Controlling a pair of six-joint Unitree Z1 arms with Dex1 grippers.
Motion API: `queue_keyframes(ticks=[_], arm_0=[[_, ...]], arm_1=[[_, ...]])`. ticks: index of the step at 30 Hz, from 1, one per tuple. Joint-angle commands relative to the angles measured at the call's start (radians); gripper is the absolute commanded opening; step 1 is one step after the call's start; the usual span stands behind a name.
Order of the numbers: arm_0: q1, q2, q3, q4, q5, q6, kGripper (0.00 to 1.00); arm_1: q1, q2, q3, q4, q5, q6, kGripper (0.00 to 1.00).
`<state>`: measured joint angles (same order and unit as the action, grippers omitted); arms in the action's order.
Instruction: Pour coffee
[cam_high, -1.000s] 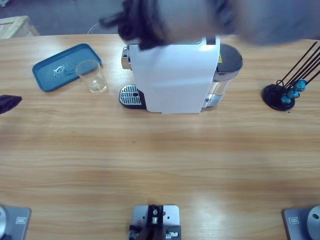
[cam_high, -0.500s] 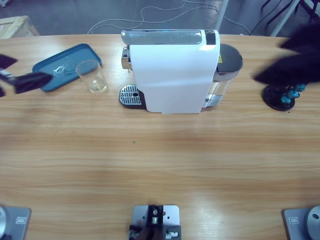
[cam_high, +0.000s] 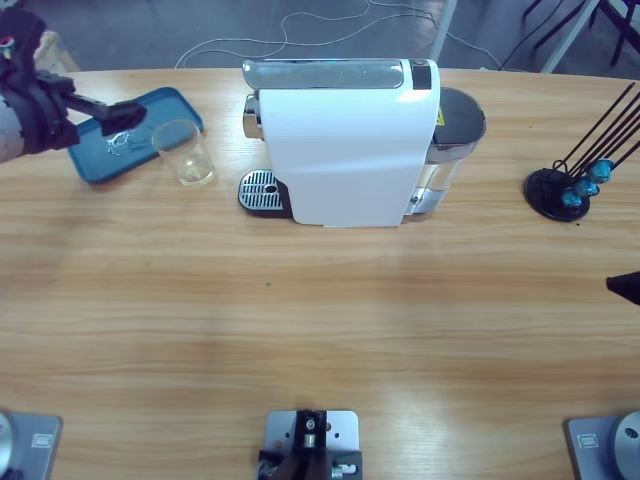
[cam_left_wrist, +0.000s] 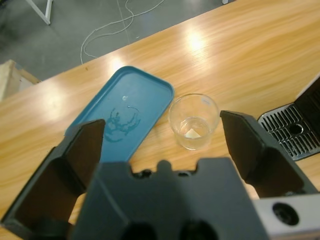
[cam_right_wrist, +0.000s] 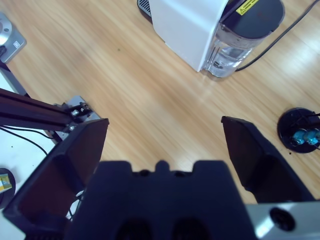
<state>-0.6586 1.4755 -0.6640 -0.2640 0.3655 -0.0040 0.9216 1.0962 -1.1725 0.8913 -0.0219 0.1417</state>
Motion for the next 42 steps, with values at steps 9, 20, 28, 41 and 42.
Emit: queue_keyframes(ticks=[9, 20, 28, 41, 42], arm_0=[[0.197, 0.12, 0.006, -0.042, -0.392, -0.096, 0.987], [0.197, 0.203, -0.03, -0.041, -0.381, -0.073, 0.987], [0.197, 0.264, -0.085, -0.032, -0.385, -0.073, 0.987], [0.195, 0.314, -0.088, -0.02, -0.378, -0.053, 0.987], [0.195, 0.317, -0.088, -0.02, -0.376, -0.053, 0.987]], arm_1=[[-0.006, -0.016, 0.098, -0.074, 0.005, 0.01, 1.0], [-0.005, -0.05, 0.15, -0.089, 0.005, 0.013, 1.0], [-0.005, -0.046, 0.155, -0.102, -0.014, 0.003, 1.0], [-0.005, -0.026, 0.169, -0.136, -0.024, 0.001, 1.0], [-0.006, -0.026, 0.169, -0.137, -0.024, 0.001, 1.0]])
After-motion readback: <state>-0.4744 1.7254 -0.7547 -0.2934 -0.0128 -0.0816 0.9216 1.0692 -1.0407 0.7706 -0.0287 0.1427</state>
